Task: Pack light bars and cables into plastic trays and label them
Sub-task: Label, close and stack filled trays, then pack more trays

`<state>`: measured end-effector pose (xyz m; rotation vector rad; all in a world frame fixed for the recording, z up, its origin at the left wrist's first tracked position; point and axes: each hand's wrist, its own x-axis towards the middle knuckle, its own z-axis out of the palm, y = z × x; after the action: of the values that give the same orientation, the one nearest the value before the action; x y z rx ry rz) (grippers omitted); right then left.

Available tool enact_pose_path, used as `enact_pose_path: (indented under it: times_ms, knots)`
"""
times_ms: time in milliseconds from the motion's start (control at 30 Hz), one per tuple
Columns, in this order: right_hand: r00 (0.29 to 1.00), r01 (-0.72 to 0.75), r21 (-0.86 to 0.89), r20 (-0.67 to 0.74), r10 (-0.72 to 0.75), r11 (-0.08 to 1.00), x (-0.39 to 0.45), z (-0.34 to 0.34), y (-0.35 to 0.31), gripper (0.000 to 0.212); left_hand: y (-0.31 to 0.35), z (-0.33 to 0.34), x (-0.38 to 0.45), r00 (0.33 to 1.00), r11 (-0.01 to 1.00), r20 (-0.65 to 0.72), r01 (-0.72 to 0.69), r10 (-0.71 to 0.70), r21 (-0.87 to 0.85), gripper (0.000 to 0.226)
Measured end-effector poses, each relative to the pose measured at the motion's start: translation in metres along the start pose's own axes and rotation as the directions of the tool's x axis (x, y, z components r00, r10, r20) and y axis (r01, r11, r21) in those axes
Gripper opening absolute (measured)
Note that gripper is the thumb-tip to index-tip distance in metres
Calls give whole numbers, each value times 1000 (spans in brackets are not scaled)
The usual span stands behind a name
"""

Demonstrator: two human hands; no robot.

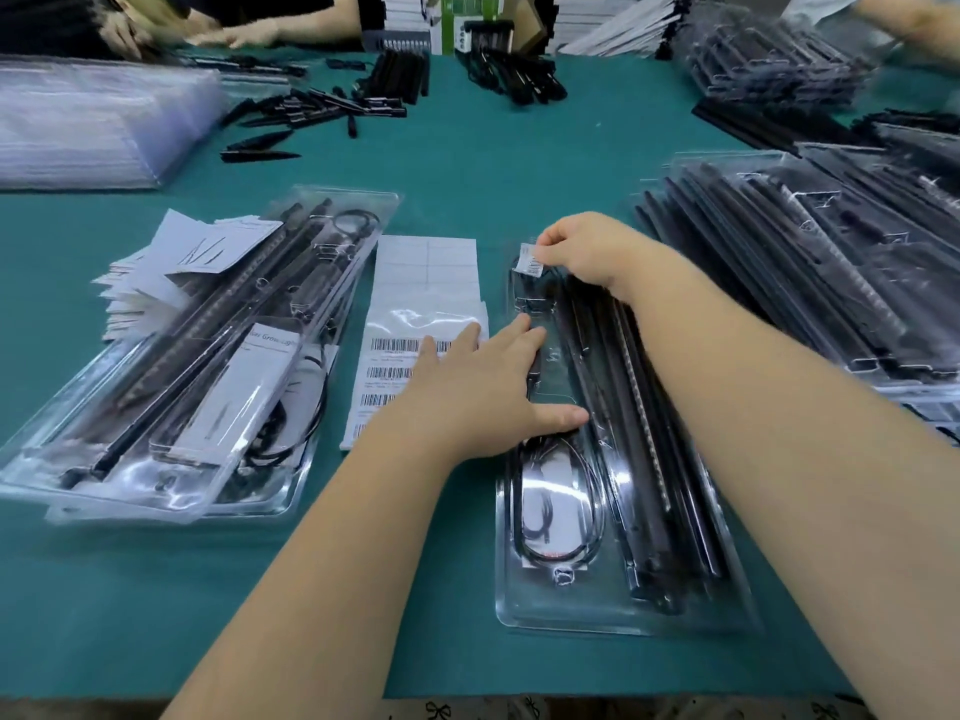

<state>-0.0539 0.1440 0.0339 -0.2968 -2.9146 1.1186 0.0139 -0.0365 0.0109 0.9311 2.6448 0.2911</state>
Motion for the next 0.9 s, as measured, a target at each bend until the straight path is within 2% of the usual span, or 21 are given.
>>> enact_pose_path:
  times_ms: [133,333,533,700,800,900]
  knots:
    - [990,68,-55,128,-61,996,-2,-10,4,15,0,-1,-1,1000,1000,6,0,0,-16,93]
    - [980,168,-185,135,-144,968,0,-9,10,2,2,-1,-3,1000,999,11,7,-6,-35,93]
    - [984,178,-133,22,-176,975,-1,3,20,3,2,-2,-4,1000,999,15,7,-6,-44,93]
    - [984,162,-124,-50,-169,979,-1,9,26,28,2,-3,-5,1000,999,25,10,-9,-40,93]
    - [979,113,-90,-160,-127,989,0,17,28,46,2,-3,-5,999,999,31,12,-11,-44,94]
    - [961,62,-150,-256,-99,987,5,22,24,51,2,-3,-6,1000,999,29,11,-9,-40,93]
